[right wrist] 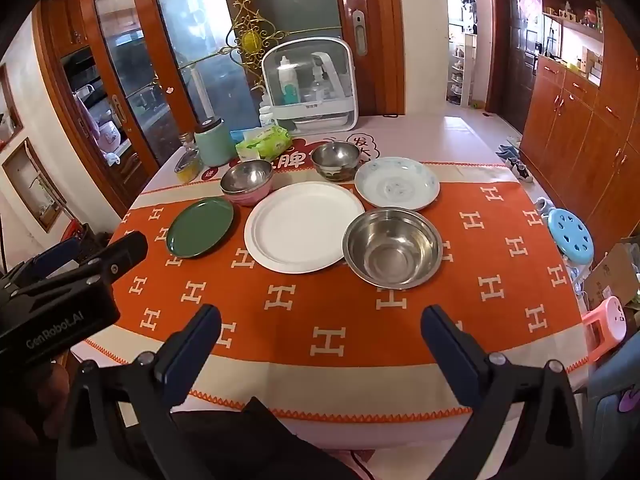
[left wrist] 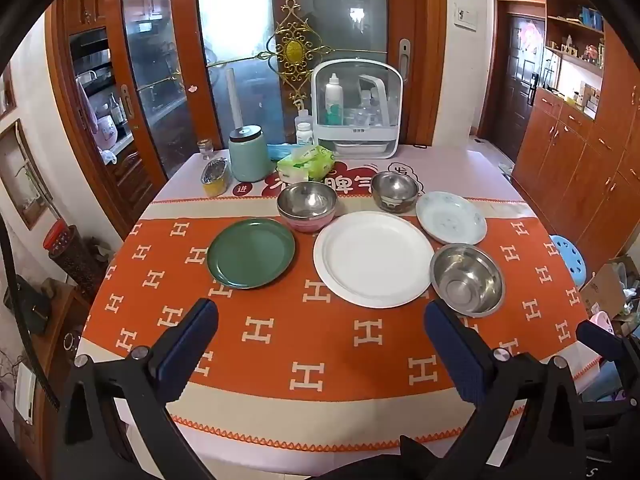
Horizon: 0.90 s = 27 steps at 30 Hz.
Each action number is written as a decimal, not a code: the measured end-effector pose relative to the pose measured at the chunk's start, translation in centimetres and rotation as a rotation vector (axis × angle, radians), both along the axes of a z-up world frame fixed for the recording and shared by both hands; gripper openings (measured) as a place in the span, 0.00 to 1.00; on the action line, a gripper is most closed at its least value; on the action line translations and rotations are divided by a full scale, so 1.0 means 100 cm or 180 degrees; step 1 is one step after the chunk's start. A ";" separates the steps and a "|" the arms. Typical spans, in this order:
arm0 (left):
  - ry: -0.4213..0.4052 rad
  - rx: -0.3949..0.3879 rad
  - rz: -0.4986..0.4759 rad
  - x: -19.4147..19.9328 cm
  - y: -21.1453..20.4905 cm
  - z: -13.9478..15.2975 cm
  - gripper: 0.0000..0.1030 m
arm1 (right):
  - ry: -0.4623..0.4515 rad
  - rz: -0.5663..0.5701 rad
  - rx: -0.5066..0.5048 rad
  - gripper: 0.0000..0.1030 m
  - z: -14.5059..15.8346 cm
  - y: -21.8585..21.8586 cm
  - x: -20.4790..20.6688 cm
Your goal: Organize plates and bowls
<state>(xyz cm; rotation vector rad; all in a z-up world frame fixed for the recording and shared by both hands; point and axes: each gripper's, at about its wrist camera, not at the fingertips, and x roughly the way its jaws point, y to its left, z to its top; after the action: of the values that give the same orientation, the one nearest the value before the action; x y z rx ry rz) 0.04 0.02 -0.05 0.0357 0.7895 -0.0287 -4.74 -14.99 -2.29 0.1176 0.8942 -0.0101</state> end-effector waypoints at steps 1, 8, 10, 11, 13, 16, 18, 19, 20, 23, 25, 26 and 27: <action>0.0016 -0.0001 -0.0006 0.000 0.000 -0.001 0.99 | -0.0001 0.0004 -0.0001 0.98 0.000 0.000 0.000; 0.0053 0.0001 0.0004 0.004 -0.002 -0.008 0.99 | 0.0001 0.0030 0.0000 0.98 -0.002 -0.001 0.000; 0.0042 0.0017 0.0010 0.002 -0.004 -0.006 0.99 | 0.0016 0.0000 0.0001 0.98 -0.001 -0.001 0.002; 0.0048 -0.0004 0.0006 0.002 -0.002 -0.004 0.99 | 0.0016 0.0000 -0.0002 0.98 -0.001 -0.001 0.002; 0.0053 -0.0010 0.0005 0.002 -0.001 -0.004 0.99 | 0.0011 0.0005 -0.0002 0.98 -0.001 -0.001 0.001; 0.0061 -0.0012 0.0010 0.003 -0.001 -0.003 0.99 | 0.0022 -0.0002 0.0004 0.98 -0.001 -0.002 0.001; 0.0062 -0.0012 0.0011 0.003 -0.001 -0.001 0.99 | 0.0023 0.0000 0.0005 0.98 -0.001 -0.002 0.001; 0.0062 -0.0011 0.0013 0.003 -0.001 -0.001 0.99 | 0.0024 0.0000 0.0006 0.98 -0.001 -0.002 0.001; 0.0063 -0.0011 0.0012 0.003 -0.001 -0.001 0.99 | 0.0024 0.0002 0.0008 0.98 -0.001 -0.002 0.001; 0.0062 -0.0014 0.0011 0.003 -0.001 -0.001 0.99 | 0.0023 -0.0001 0.0009 0.98 0.000 -0.003 0.001; 0.0061 -0.0016 0.0014 0.003 -0.001 0.000 0.99 | 0.0026 -0.0002 0.0007 0.98 0.000 -0.004 0.001; 0.0062 -0.0015 0.0011 0.003 -0.001 -0.001 0.99 | 0.0025 0.0000 0.0010 0.98 0.000 -0.004 0.001; 0.0064 -0.0015 0.0007 0.003 0.000 -0.001 0.99 | 0.0022 0.0001 0.0011 0.98 0.000 -0.005 0.001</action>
<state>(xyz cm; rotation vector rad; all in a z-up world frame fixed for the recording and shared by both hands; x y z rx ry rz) 0.30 0.00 -0.16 0.0301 0.8097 -0.0290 -4.61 -15.45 -2.26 0.1205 0.9013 -0.0086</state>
